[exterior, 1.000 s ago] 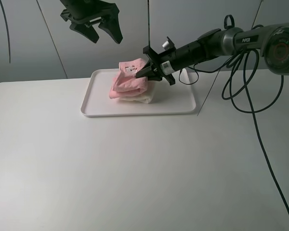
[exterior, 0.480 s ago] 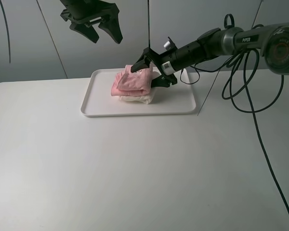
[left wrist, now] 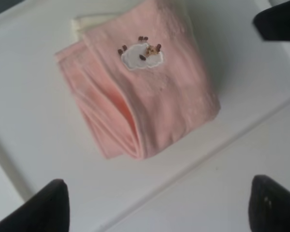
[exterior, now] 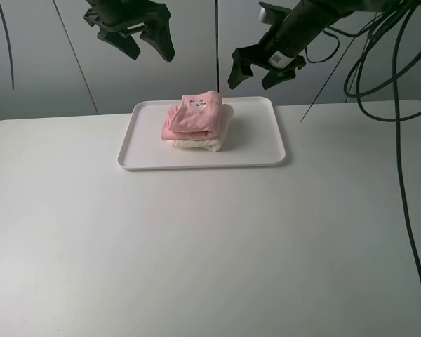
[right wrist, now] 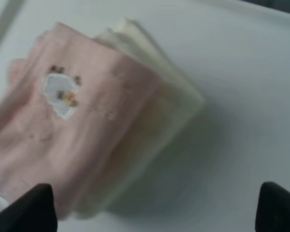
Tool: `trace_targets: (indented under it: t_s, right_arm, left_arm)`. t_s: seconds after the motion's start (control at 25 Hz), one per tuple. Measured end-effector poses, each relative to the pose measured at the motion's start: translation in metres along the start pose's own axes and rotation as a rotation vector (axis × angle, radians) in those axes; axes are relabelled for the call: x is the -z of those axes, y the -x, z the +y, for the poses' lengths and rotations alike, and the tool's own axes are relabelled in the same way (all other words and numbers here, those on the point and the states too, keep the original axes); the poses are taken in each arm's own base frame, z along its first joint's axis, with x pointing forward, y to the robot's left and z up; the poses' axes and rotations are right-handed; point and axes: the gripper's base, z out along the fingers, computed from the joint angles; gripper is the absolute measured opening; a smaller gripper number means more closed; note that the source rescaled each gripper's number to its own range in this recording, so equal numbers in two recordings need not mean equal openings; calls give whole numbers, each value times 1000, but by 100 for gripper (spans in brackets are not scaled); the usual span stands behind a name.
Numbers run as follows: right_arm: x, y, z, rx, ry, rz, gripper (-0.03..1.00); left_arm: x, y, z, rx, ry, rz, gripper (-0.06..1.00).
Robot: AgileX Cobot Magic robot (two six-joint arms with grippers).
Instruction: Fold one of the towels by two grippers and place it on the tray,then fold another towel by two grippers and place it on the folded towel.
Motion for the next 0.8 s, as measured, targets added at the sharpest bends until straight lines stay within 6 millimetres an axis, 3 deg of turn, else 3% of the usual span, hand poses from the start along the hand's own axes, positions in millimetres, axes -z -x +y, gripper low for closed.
trace_targets:
  t_s: [0.16,0.36,0.52,0.72,0.8]
  right_arm:
    - [44,-1,-5,39,-180,42,89]
    - [102,-16,7,43,-234,-7,89]
    - [145,-60,19,38,-266,-63,89]
    - [187,-142,34,27,-274,-119,89]
    - [199,-172,39,26,-275,-124,94]
  left_arm:
    - [27,1,2,-35,80,-38,96]
    - [49,-13,6,-28,114,-32,96]
    - [70,-42,15,18,136,7,96]
    - [102,-106,23,100,183,-16,96]
    - [114,-131,17,107,197,-50,96]
